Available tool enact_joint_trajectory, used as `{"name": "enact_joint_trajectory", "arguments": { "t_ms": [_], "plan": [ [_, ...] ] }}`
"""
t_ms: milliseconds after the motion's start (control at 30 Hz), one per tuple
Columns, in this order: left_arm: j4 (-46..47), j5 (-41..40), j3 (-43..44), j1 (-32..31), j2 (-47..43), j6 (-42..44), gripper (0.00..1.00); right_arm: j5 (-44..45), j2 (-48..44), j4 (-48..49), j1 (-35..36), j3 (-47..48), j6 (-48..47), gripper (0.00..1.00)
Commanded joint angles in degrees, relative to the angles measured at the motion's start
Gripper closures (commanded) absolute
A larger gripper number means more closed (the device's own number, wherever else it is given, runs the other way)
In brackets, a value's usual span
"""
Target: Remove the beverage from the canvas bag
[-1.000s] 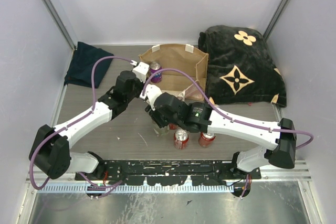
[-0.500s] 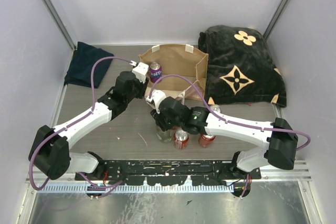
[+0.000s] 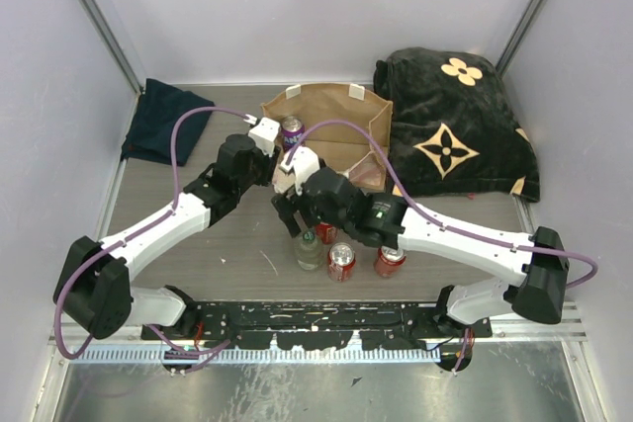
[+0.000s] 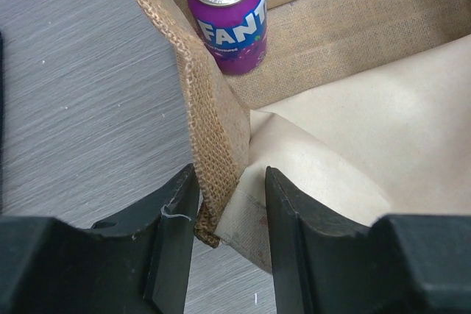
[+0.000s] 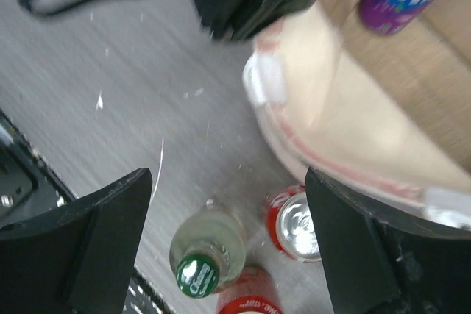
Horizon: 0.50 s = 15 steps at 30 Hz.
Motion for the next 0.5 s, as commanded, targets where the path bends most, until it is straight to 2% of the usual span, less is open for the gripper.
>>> {"name": "enact_joint_trajectory", "arguments": {
  "t_ms": [0,167,267,367,467],
  "plan": [
    [0.4,-1.0,-1.5,-0.1,-1.8,-0.1,0.53,6.0,-1.0,0.1,-3.9,9.5,0.0,0.1],
    [0.7,-0.9,-1.6,-0.1,-2.1,-0.3,0.52,6.3,4.8,-1.2,-12.3,17.8,3.2,0.14],
    [1.2,-0.4,-1.7,-0.1,-2.2,-0.8,0.53,6.9,11.1,-2.4,-16.6,22.6,4.5,0.2],
    [2.1,0.1,-2.2,-0.1,-2.2,-1.5,0.52,4.2,17.7,-2.1,-19.7,26.5,5.2,0.26],
    [2.9,0.4,-2.7,-0.1,-2.4,-2.4,0.52,4.2,24.1,-1.2,-20.8,30.1,4.1,0.27]
  ]
}}
